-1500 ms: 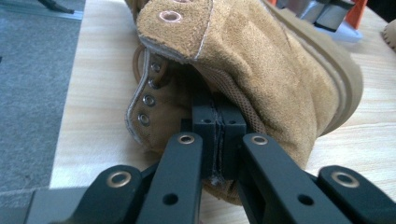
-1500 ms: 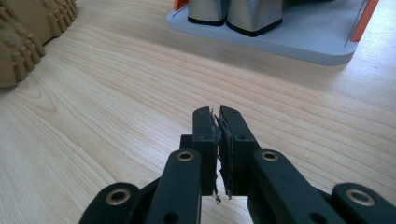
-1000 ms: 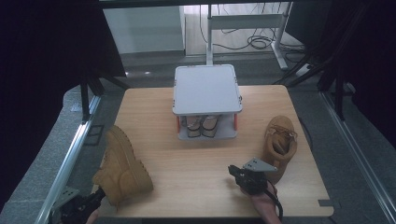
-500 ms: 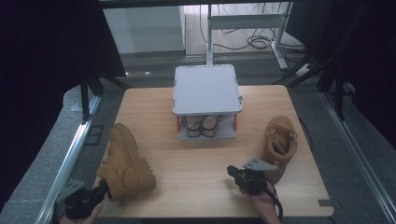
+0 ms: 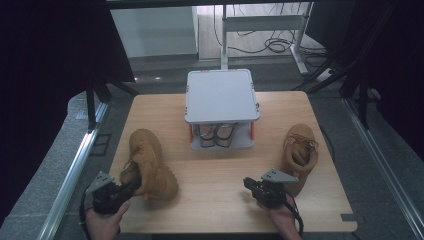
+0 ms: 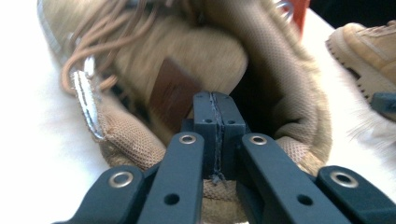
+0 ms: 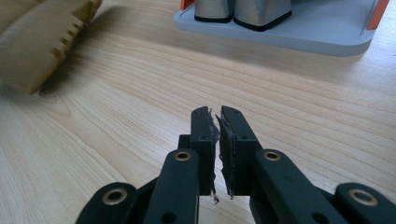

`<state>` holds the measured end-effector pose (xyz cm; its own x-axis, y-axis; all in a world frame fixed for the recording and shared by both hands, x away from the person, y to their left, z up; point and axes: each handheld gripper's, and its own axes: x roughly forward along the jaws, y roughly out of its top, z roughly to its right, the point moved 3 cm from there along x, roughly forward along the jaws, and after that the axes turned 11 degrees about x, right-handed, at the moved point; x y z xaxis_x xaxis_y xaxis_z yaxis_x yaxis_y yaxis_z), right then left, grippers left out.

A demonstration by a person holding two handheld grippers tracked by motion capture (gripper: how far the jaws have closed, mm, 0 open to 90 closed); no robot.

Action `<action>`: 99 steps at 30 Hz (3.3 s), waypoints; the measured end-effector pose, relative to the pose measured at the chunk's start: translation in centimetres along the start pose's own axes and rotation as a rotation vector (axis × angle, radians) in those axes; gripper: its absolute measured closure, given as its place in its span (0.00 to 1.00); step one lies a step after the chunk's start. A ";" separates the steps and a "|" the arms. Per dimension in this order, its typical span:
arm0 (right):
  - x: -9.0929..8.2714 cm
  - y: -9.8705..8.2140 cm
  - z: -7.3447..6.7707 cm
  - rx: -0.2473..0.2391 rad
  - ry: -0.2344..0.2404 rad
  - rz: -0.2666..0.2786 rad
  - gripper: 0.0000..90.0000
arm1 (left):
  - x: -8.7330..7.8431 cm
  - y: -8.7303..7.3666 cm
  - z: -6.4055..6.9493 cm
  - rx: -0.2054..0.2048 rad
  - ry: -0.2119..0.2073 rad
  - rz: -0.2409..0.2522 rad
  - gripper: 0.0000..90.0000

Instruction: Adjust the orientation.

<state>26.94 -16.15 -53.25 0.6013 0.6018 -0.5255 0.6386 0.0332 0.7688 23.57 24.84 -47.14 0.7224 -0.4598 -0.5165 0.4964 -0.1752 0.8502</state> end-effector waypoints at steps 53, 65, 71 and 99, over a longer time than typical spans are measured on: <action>0.4 -0.8 0.0 -0.032 -0.023 -0.021 0.92 | 7.3 -0.9 7.1 0.111 -0.049 0.000 0.99; 0.5 -1.0 0.3 -0.036 -0.036 -0.023 0.92 | 7.0 -1.3 6.7 0.110 -0.070 0.010 1.00; 0.4 -0.9 0.4 -0.035 -0.037 -0.019 0.92 | 6.4 -1.5 6.3 0.096 -0.089 0.002 1.00; 0.8 -1.2 0.4 -0.049 -0.040 -0.035 0.89 | 1.6 -3.7 2.6 0.024 -0.076 0.011 1.00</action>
<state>26.83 -16.01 -54.70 0.5986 0.5671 -0.5657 0.6359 0.0930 0.7662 21.65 22.47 -50.85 0.6884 -0.5265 -0.4989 0.4765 -0.1903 0.8584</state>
